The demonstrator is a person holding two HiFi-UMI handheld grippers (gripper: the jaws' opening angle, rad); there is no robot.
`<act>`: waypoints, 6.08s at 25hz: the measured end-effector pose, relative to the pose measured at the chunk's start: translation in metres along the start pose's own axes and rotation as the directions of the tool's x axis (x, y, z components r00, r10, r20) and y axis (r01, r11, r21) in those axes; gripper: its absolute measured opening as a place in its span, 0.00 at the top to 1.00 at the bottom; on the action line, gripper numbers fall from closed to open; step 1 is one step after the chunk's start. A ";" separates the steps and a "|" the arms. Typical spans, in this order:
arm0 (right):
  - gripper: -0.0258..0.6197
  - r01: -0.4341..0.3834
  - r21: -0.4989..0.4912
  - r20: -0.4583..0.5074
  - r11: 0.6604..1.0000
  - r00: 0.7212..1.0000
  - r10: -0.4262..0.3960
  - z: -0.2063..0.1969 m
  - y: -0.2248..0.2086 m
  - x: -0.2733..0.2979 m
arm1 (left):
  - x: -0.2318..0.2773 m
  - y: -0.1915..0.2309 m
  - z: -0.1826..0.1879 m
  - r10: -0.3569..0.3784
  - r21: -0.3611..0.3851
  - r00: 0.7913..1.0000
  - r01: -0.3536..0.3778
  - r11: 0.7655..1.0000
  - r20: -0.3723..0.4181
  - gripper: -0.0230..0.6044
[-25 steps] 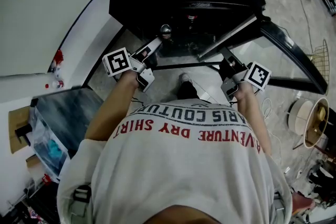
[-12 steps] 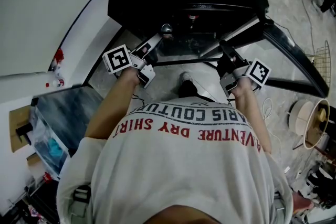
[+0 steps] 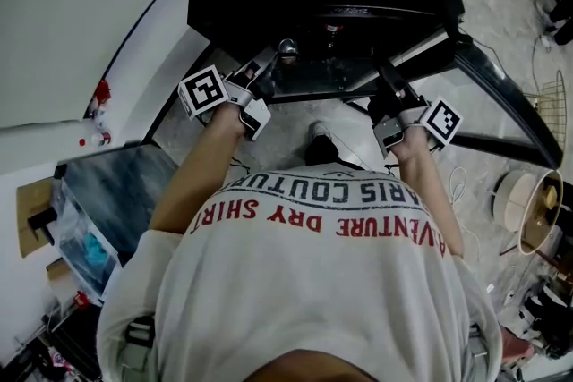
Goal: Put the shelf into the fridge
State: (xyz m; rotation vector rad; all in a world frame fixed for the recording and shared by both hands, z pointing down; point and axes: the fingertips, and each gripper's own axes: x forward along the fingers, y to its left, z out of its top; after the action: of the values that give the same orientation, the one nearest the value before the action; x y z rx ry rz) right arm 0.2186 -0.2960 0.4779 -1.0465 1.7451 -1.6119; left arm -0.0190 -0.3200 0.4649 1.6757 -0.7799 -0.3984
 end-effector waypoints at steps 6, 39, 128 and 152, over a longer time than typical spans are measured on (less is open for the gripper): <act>0.81 -0.080 -0.034 -0.074 0.996 0.994 0.077 -0.029 0.011 0.000 | 0.002 -0.002 0.002 -0.014 -0.009 1.000 0.014 1.000 -0.005 0.87; 0.88 -0.138 -0.135 -0.271 0.981 0.958 0.098 -0.110 0.025 0.010 | -0.012 -0.009 -0.005 -0.034 0.206 0.990 0.062 0.977 -0.136 0.73; 0.83 0.006 -0.384 -0.067 0.923 0.997 -0.034 -0.043 0.033 0.129 | -0.074 -0.051 -0.024 0.120 0.519 0.981 -0.023 0.855 -0.154 0.84; 0.92 -0.291 -0.816 -0.386 0.500 0.917 -0.096 -0.148 0.134 -0.012 | -0.090 -0.096 -0.077 0.013 0.603 0.975 0.128 0.788 -0.223 0.84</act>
State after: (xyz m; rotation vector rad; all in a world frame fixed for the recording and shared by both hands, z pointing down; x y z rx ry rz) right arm 0.0812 -0.2048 0.3653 -1.0027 2.9942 -0.7927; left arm -0.0076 -0.1945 0.3800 2.3169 -0.7369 0.0201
